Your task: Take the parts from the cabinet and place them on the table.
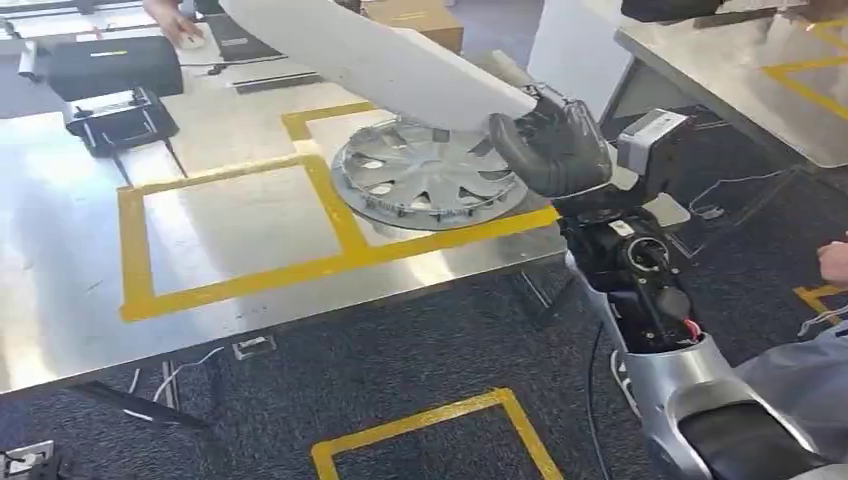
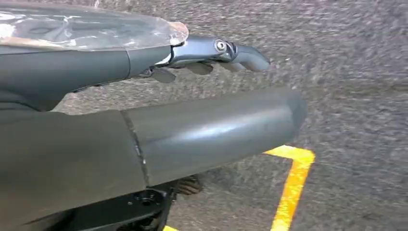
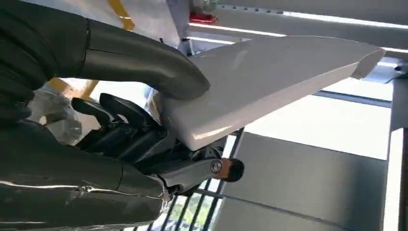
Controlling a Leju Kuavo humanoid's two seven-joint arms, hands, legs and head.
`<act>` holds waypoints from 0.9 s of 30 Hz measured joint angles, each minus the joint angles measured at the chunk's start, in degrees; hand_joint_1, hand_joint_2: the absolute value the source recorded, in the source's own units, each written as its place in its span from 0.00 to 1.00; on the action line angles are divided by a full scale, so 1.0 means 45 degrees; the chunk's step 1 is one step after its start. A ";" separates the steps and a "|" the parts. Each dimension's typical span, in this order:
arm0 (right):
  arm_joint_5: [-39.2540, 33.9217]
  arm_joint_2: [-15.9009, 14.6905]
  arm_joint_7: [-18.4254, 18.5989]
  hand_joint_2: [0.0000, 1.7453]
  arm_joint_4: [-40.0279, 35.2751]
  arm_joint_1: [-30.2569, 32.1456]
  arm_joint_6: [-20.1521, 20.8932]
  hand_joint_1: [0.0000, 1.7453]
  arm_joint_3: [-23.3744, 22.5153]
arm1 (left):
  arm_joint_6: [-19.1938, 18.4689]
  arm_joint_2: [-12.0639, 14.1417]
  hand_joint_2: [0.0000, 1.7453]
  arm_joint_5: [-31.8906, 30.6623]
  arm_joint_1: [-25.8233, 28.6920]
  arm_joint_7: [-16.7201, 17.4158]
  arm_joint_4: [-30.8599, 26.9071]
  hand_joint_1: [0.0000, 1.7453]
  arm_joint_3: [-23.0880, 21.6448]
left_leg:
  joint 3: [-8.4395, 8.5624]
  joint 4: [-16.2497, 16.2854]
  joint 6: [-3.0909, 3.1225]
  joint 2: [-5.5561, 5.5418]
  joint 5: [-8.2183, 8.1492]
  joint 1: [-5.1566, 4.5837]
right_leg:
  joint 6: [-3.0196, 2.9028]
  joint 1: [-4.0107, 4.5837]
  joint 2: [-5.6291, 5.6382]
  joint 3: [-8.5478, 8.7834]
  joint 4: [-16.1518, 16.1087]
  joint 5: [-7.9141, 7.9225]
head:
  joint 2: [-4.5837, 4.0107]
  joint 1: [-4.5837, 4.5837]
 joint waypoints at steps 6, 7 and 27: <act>0.0072 0.0000 -0.0034 1.00 0.0184 0.0016 0.0073 1.00 0.0005 | 0.0000 -0.0034 0.00 -0.0010 0.0057 0.0000 0.0000 0.00 0.0000 | 0.0640 0.0005 0.0073 -0.0073 -0.0479 -0.0187 | -0.0255 0.0125 0.0008 -0.1495 0.1022 0.1135 | -0.0004 0.0102; 0.0083 0.0000 -0.0034 1.00 0.0189 -0.0004 0.0078 1.00 0.0000 | 0.0000 -0.0039 0.00 -0.0010 0.0049 0.0000 0.0000 0.00 0.0000 | 0.0818 -0.0001 0.0056 -0.0086 -0.0599 -0.0206 | -0.0431 0.0204 0.0031 -0.1035 -0.0309 0.1993 | 0.0000 0.0131; 0.0296 0.0000 0.0044 1.00 0.0199 0.0186 0.0219 1.00 -0.0068 | -0.0364 -0.0054 0.00 -0.0204 -0.0031 -0.0209 0.0005 0.00 0.0000 | -0.0302 0.0038 -0.0395 0.0031 0.0208 -0.0043 | -0.0255 0.0101 0.0050 0.0569 -0.1644 0.0929 | 0.0000 -0.0092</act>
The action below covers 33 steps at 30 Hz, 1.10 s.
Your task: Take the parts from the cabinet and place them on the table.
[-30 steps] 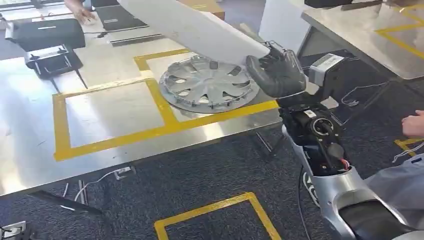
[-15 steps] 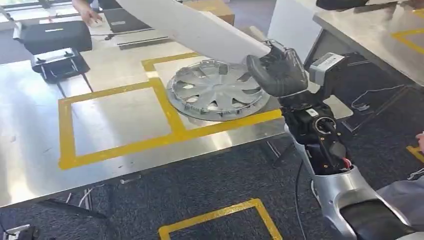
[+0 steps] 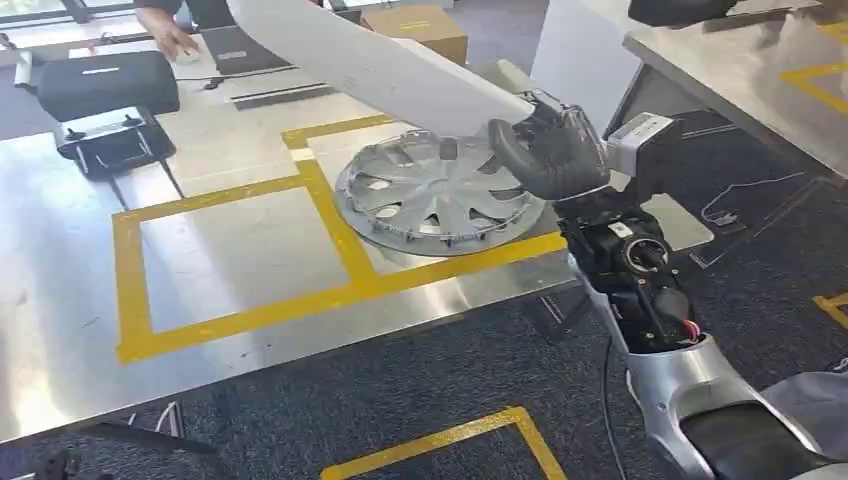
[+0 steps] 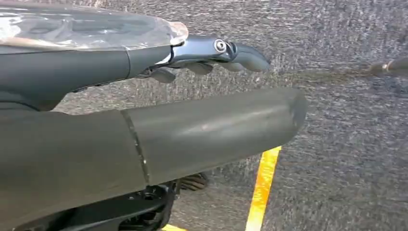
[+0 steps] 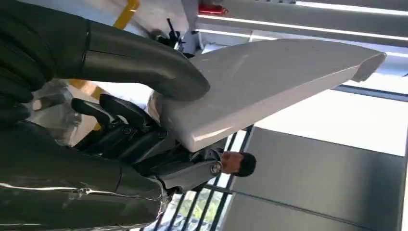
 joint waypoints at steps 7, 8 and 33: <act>0.0345 0.0000 -0.0034 1.00 0.0097 -0.0147 0.0467 1.00 0.0049 | 0.0156 -0.0063 0.00 -0.0219 -0.0066 -0.0053 0.0000 0.00 -0.0005 | 0.0241 -0.0013 0.0172 -0.0089 -0.0148 -0.0039 | -0.0133 -0.0013 -0.0064 0.0010 0.0208 0.0095 | 0.0000 0.0165; 0.0423 0.0000 -0.0053 1.00 0.0141 -0.0177 0.0520 1.00 0.0082 | 0.0175 -0.0073 0.00 -0.0233 -0.0069 -0.0053 0.0000 0.00 -0.0005 | 0.0236 -0.0014 0.0186 -0.0087 -0.0163 -0.0044 | -0.0131 -0.0013 -0.0070 0.0032 0.0159 0.0068 | 0.0000 0.0180; 0.2006 0.0253 -0.0068 1.00 0.3016 -0.1961 0.1132 1.00 0.2162 | 0.1700 -0.0369 0.00 -0.0918 0.0260 -0.0267 0.0000 0.00 -0.0112 | 0.0236 -0.0024 0.0199 -0.0060 -0.0144 -0.0063 | 0.0149 -0.0026 -0.0138 0.0232 -0.0170 -0.0165 | 0.0000 0.0189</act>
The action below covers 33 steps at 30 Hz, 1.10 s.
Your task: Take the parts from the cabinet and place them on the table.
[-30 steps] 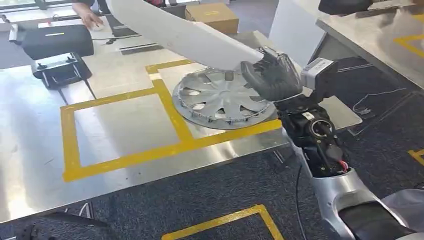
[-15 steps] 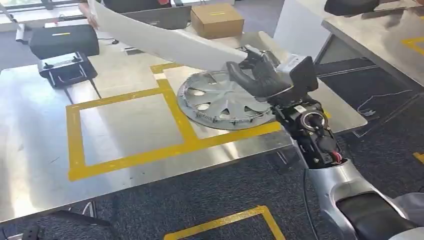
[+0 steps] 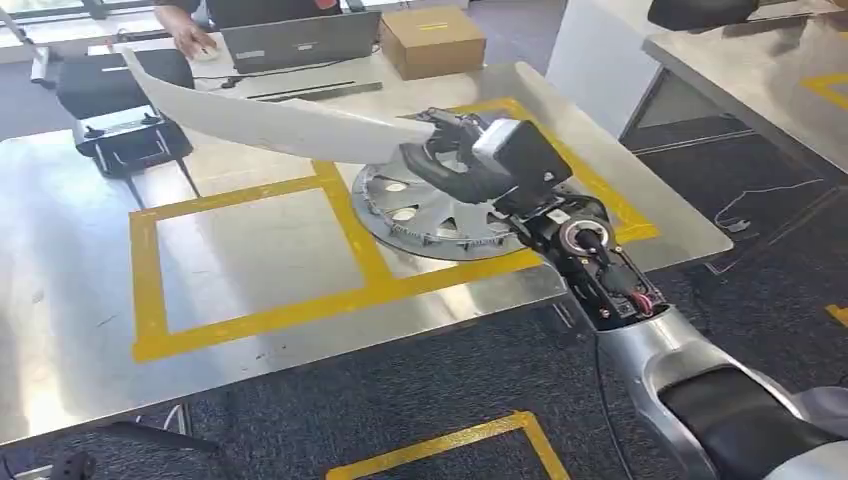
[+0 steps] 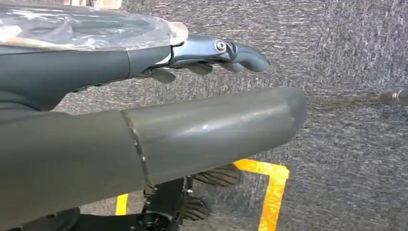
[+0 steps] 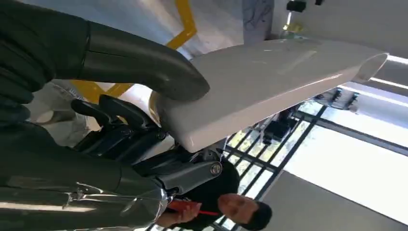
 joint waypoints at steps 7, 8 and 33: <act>0.0156 0.0005 0.0010 1.00 0.0243 -0.0104 0.0019 1.00 0.0204 | -0.0020 0.0000 0.00 -0.0049 0.0002 0.0000 0.0000 0.00 -0.0005 | 0.0000 0.0000 0.0000 0.0000 0.0000 0.0000 | 0.0000 0.0000 0.0000 0.0003 0.0000 0.0001 | 0.0000 -0.0005; 0.0334 0.0019 -0.0005 1.00 0.0310 -0.0169 0.0039 1.00 0.0305 | -0.0122 -0.0005 0.00 -0.0073 0.0000 0.0000 0.0000 0.00 -0.0005 | -0.0001 -0.0001 -0.0001 0.0000 0.0001 -0.0001 | 0.0000 0.0001 0.0001 0.0005 0.0002 0.0001 | 0.0000 0.0000; 0.5630 0.4066 -0.1209 1.00 1.1522 -0.3633 -0.3988 1.00 0.4333 | -0.0457 -0.0802 0.00 -0.0792 -0.0593 0.0044 0.0000 0.00 -0.0248 | 0.0004 -0.0007 -0.0029 -0.0004 0.0015 0.0024 | -0.0018 0.0023 -0.0008 -0.0009 0.0012 -0.0008 | 0.0000 -0.0005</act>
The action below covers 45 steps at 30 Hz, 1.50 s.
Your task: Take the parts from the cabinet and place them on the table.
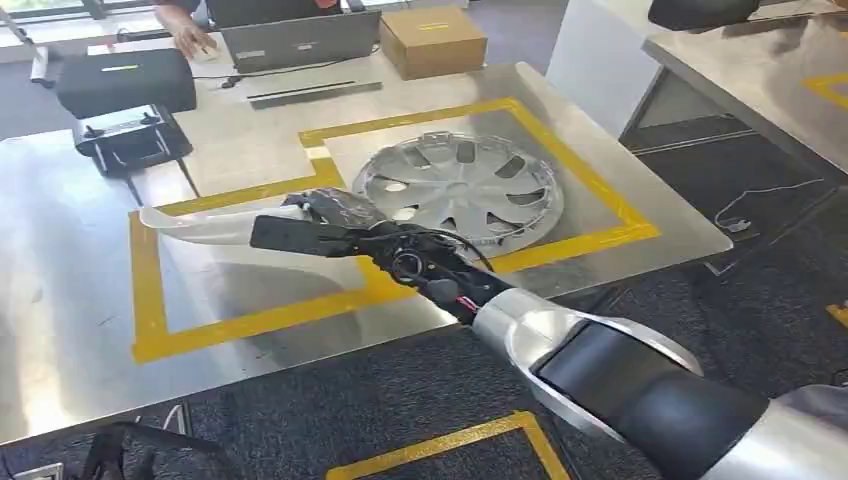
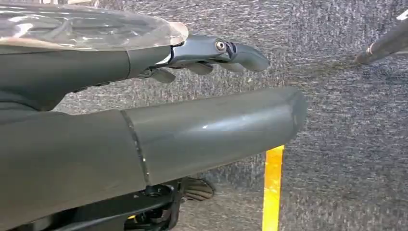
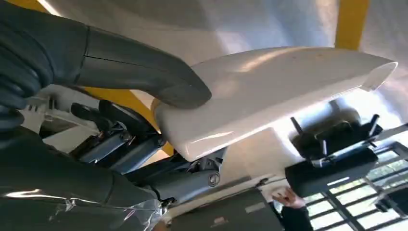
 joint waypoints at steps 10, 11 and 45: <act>0.0791 0.0791 0.0184 1.00 0.1271 -0.0123 -0.0219 1.00 0.0577 | -0.0005 -0.0170 0.00 0.0000 -0.0040 -0.0049 0.0000 0.00 -0.0073 | 0.0006 0.0000 -0.0001 0.0008 0.0001 0.0010 | -0.0002 0.0003 0.0007 -0.0005 0.0003 0.0001 | 0.0000 0.0005; 0.0845 0.0860 0.0189 1.00 0.1359 -0.0127 -0.0253 1.00 0.0631 | -0.0005 -0.0175 0.00 0.0000 -0.0044 -0.0049 0.0000 0.00 -0.0078 | 0.0006 0.0000 -0.0001 0.0008 0.0001 0.0011 | -0.0002 0.0004 0.0007 -0.0004 0.0004 0.0001 | 0.0000 0.0000; 0.1491 0.1258 0.0214 0.00 0.2452 -0.0521 -0.2030 0.00 0.0650 | 0.0073 -0.0257 0.00 -0.0122 -0.0089 -0.0471 0.0000 0.00 -0.0078 | 0.0012 0.0000 -0.0001 0.0011 0.0001 0.0011 | -0.0006 0.0003 0.0013 -0.0001 0.0002 0.0003 | 0.0000 0.0005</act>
